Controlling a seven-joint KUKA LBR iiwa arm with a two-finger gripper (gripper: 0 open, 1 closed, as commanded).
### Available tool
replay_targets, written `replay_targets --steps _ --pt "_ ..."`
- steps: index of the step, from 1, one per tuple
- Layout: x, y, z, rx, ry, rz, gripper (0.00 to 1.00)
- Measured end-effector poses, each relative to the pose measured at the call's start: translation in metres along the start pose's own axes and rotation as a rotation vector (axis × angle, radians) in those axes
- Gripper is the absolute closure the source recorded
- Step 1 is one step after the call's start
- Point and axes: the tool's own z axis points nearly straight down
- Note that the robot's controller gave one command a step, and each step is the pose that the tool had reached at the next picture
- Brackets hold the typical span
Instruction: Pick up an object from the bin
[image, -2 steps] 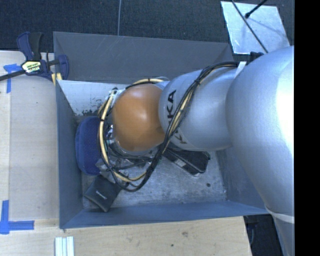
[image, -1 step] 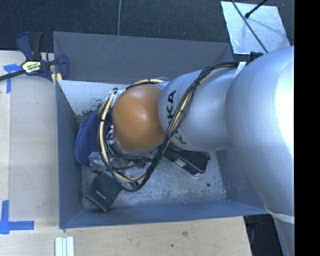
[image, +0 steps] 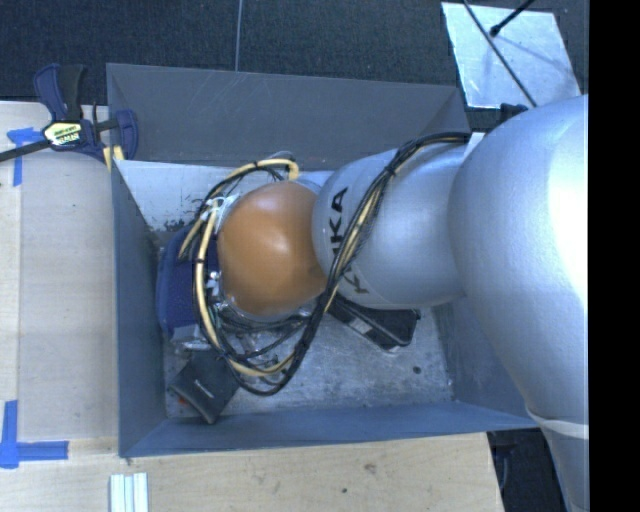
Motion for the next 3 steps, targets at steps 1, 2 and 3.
replay_targets --steps 1,2,3 --pt "0.0 -0.001 -0.001 0.001 -0.001 0.004 1.0" --pt "-0.006 0.013 -0.128 0.008 -0.008 -0.032 1.0" --pt "0.015 0.004 -0.185 0.005 -0.003 -0.591 1.0"
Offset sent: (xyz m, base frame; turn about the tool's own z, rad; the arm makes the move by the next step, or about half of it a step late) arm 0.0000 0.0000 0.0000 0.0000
